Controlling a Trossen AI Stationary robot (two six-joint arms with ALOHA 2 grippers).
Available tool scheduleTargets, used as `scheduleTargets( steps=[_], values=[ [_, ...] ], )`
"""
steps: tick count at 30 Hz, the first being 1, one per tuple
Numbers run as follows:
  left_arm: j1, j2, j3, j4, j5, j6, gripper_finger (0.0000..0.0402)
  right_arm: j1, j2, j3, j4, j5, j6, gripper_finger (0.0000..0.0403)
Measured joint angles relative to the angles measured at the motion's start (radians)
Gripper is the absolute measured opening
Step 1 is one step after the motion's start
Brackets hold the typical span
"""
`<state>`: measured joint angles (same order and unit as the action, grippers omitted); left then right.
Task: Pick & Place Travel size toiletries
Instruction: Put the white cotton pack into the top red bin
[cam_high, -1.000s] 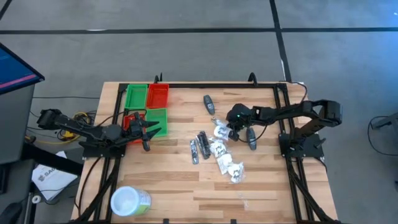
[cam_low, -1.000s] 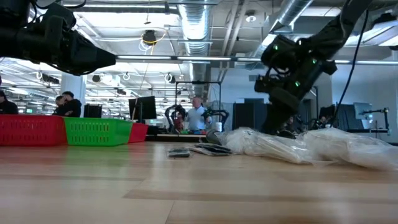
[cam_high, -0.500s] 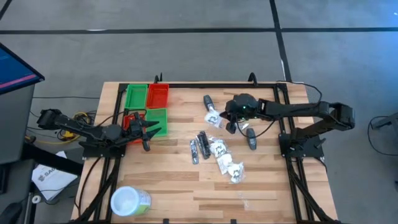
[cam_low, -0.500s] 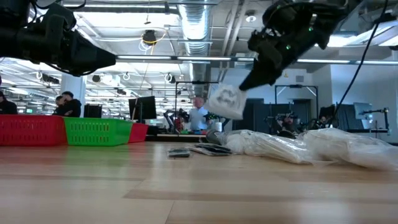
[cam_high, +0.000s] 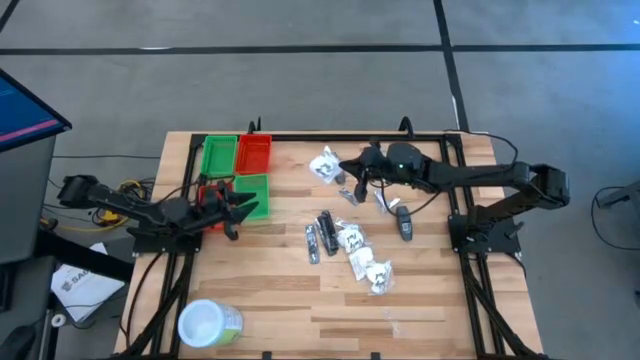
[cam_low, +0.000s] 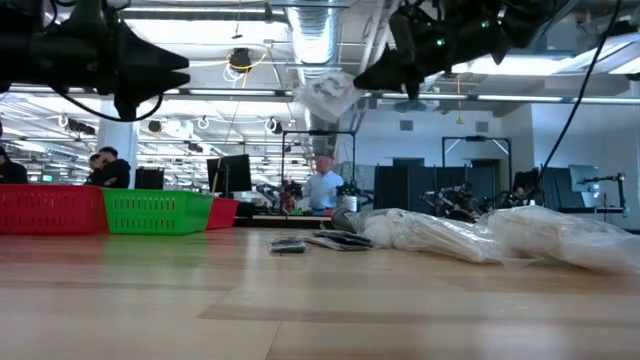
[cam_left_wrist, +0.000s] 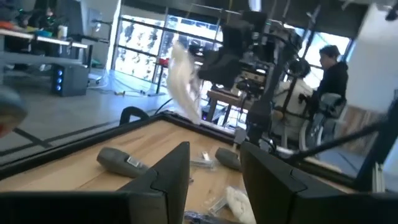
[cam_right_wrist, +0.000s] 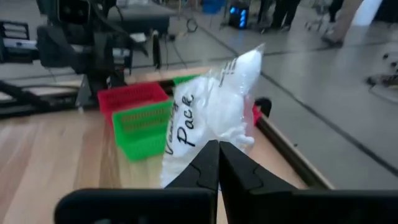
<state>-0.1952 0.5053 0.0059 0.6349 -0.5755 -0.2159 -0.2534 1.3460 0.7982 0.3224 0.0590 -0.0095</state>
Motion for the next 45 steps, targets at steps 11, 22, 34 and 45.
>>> scheduleTargets(
  steps=[11, 22, 34, 45],
  values=[
    [0.081, 0.293, 0.0, 0.352, 0.012, -0.036, 0.0136, 0.078, 0.0, 0.0, 0.143, 0.072, 0.0, 0.0],
    [0.188, 0.626, 0.188, 0.446, 0.095, -0.027, 0.0136, 0.117, 0.0, 0.0, 0.155, 0.077, -0.001, 0.0],
    [0.269, 0.741, 0.312, 0.455, 0.221, -0.027, 0.0162, 0.122, 0.0, 0.0, 0.151, 0.077, -0.02, 0.0],
    [0.271, 0.828, 0.389, 0.462, 0.256, -0.051, 0.0247, 0.123, 0.0, -0.001, 0.157, 0.077, -0.028, 0.0]
  ],
)
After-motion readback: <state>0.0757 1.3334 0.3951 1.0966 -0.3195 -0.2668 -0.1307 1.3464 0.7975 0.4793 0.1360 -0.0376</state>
